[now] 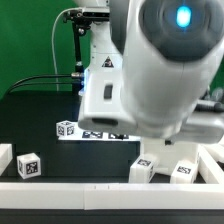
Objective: Assemble chair
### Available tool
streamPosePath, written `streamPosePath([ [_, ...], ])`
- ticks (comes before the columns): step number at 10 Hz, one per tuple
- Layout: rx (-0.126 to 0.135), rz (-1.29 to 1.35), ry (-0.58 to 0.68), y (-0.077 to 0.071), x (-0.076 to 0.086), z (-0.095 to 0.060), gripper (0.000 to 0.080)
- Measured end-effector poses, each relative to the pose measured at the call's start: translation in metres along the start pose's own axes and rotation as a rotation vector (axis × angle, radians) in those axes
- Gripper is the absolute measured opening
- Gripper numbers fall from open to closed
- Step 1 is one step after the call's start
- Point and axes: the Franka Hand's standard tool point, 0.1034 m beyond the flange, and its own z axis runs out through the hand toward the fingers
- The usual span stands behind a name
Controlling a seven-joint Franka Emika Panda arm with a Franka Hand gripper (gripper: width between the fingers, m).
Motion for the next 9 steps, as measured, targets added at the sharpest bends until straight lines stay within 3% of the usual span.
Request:
streamPosePath([
  [1, 0.014, -0.003, 0.087, -0.001, -0.007, -0.014, 0.0649],
  [2, 0.027, -0.002, 0.121, 0.0, -0.028, -0.017, 0.0649],
  [4, 0.05, -0.011, 0.282, -0.014, -0.056, -0.029, 0.0649],
  [6, 0.074, 0.013, 0.488, -0.035, -0.089, -0.019, 0.0649],
  [7, 0.078, 0.006, 0.513, -0.034, -0.093, -0.012, 0.0649],
  [9, 0.103, -0.003, 0.67, -0.041, -0.083, -0.022, 0.0649],
])
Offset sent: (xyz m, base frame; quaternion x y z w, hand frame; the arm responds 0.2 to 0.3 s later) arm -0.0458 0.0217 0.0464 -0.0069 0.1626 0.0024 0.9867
